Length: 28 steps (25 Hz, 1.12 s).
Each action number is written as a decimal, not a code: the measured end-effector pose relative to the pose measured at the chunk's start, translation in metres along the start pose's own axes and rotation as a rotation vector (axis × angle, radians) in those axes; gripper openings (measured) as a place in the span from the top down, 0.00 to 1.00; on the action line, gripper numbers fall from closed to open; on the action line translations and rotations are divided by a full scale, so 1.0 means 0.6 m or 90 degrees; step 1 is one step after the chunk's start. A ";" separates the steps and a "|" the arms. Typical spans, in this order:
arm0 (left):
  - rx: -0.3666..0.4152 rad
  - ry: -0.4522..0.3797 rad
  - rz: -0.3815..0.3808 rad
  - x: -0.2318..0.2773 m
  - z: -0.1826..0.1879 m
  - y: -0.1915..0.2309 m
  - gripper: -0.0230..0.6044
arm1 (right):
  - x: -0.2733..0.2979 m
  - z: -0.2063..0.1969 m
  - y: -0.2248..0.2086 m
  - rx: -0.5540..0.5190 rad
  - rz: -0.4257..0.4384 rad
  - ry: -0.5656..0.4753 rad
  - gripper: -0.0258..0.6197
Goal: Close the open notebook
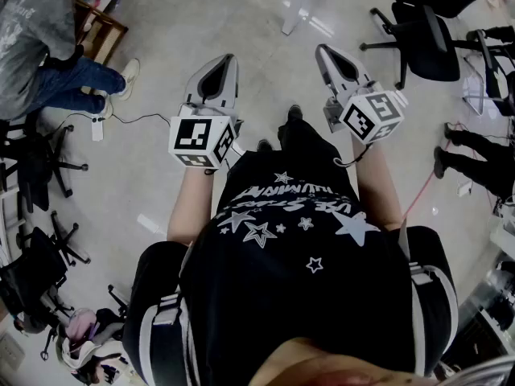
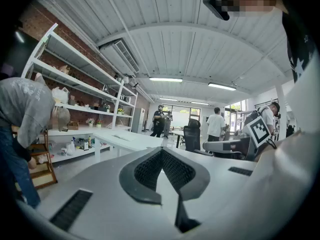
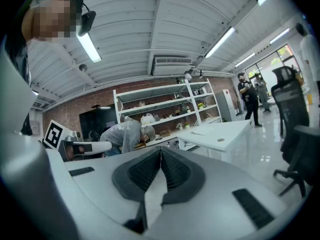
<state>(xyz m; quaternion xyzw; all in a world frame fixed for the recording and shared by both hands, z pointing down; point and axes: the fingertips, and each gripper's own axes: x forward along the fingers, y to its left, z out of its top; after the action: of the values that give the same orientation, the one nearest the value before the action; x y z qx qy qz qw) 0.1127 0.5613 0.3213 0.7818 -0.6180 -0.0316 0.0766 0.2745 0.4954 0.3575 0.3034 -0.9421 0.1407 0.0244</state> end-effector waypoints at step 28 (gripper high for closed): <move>-0.023 0.004 0.056 0.442 0.058 0.037 0.94 | 0.224 0.152 -0.434 0.051 0.022 -0.036 0.95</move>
<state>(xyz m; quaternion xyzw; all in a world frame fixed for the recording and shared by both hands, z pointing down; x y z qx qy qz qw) 0.1485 0.2959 0.3024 0.7524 -0.6509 -0.0370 0.0942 0.3191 0.1915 0.3529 0.2919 -0.9410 0.1702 -0.0171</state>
